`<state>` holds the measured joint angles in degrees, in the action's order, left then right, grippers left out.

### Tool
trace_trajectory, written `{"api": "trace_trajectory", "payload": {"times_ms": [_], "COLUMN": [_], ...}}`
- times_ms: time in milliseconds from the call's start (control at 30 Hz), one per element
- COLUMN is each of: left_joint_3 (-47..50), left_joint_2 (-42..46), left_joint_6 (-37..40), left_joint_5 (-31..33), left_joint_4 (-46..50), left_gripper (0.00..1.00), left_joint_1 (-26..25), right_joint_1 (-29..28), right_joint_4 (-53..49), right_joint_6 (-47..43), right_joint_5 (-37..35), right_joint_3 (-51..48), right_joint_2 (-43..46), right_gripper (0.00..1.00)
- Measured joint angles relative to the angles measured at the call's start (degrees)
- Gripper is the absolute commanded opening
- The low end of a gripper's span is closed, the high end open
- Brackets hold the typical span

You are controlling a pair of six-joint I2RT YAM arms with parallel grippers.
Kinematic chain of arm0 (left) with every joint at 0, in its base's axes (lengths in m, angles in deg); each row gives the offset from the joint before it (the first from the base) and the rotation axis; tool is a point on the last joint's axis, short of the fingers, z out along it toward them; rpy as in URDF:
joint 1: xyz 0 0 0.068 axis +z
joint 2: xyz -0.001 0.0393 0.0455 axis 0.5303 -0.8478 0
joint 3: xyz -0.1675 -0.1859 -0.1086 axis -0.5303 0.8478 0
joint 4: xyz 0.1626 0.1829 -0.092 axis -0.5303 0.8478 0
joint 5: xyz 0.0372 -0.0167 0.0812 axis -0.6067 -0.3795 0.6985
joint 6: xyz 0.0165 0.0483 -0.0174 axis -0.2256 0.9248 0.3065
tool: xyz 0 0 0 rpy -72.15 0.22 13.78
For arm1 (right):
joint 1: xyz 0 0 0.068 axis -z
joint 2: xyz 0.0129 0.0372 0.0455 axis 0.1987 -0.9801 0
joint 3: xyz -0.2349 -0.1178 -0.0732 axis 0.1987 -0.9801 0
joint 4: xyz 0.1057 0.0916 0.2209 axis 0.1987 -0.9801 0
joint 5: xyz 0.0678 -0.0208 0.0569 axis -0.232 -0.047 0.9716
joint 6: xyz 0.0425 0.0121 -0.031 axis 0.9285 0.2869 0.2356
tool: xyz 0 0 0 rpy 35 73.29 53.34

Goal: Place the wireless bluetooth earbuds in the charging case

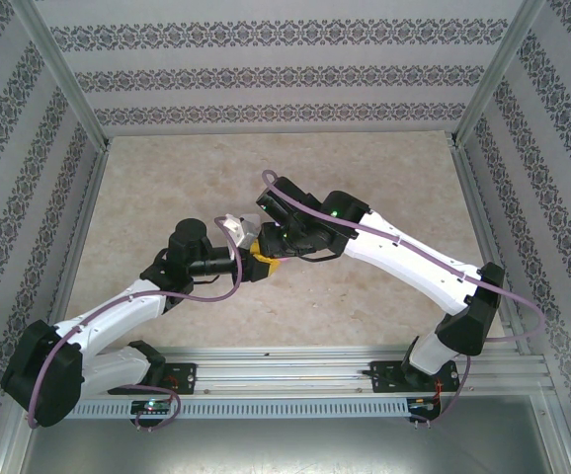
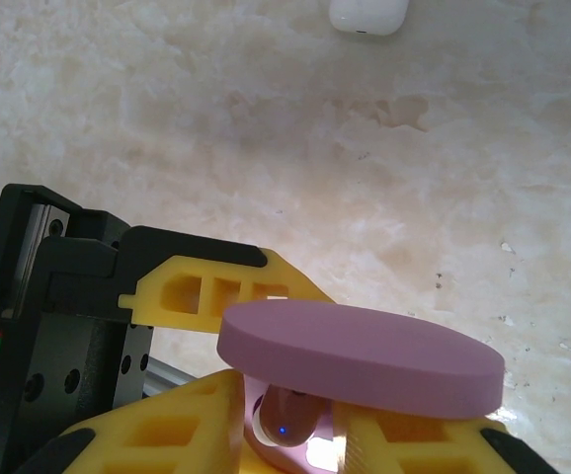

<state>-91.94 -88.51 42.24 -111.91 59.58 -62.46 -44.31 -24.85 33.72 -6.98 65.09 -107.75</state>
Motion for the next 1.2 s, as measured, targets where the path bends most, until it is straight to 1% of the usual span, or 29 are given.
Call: {"api": "trace_trajectory", "payload": {"times_ms": [333,600,733,967,1067,1200], "left_joint_3": [0.0,0.0,0.0,0.0,0.0,0.0], "left_joint_2": [0.9,0.9,0.9,0.9,0.9,0.9], "left_joint_6": [0.2,0.2,0.2,0.2,0.2,0.2], "left_joint_5": [0.2,0.2,0.2,0.2,0.2,0.2], "left_joint_4": [0.8,1.4,1.5,1.5,1.5,1.5], "left_gripper": [0.06,0.07,0.06,0.06,0.06,0.06], "left_joint_1": [0.0,0.0,-0.3,-0.3,-0.3,-0.3], "right_joint_1": [0.0,0.0,0.0,0.0,0.0,0.0], "right_joint_4": [0.0,0.2,0.5,0.7,1.0,1.1], "right_joint_6": [0.4,1.3,1.8,2.1,2.6,3.0], "right_joint_5": [0.0,0.2,0.4,0.7,0.9,1.1], "right_joint_3": [-0.5,-1.2,-1.9,-2.2,-2.3,-2.8], "right_joint_2": [0.0,0.2,0.9,1.5,1.7,1.9], "right_gripper": [0.26,0.2,0.19,0.2,0.25,0.28]}}
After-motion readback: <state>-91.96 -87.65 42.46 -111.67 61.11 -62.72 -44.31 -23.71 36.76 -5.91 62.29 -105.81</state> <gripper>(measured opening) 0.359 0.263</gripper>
